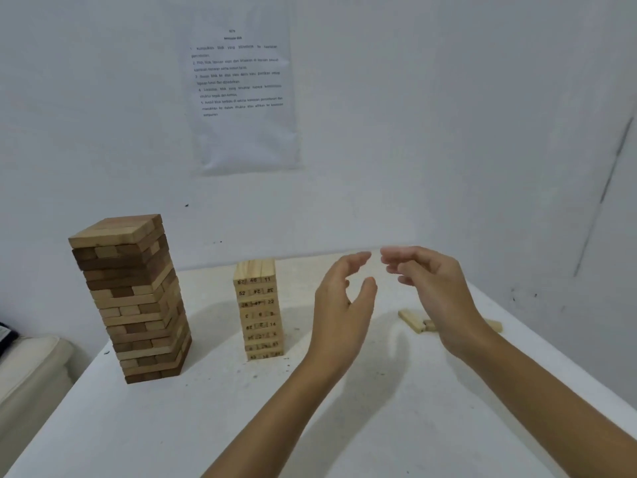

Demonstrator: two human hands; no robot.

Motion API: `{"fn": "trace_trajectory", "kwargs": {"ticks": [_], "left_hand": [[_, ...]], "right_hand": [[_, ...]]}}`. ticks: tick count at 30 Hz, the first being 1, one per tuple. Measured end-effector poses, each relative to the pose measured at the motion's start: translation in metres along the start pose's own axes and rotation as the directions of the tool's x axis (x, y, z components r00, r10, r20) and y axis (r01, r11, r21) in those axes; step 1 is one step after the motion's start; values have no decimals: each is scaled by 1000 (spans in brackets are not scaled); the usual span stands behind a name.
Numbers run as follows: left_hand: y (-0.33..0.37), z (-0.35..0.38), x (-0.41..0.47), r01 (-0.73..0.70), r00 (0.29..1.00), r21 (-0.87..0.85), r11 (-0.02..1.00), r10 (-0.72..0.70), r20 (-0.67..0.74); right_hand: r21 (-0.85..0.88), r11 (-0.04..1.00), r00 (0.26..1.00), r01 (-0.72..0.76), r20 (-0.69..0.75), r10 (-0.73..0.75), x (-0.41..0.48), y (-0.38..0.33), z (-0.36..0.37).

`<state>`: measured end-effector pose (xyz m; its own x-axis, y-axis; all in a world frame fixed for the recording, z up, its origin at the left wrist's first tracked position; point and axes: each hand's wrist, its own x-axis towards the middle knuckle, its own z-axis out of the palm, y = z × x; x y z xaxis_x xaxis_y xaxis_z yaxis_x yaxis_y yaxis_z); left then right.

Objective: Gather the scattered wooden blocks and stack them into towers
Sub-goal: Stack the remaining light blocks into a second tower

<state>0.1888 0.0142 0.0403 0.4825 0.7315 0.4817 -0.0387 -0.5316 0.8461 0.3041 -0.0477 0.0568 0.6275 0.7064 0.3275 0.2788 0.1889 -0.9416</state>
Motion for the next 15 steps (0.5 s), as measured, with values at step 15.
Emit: {"fn": "trace_trajectory", "kwargs": {"ticks": [15], "left_hand": [[-72,62,42,-21,869,337,941,-149,471]], "right_hand": [[-566,824,963,-7,219,159,30,96,-83]]}}
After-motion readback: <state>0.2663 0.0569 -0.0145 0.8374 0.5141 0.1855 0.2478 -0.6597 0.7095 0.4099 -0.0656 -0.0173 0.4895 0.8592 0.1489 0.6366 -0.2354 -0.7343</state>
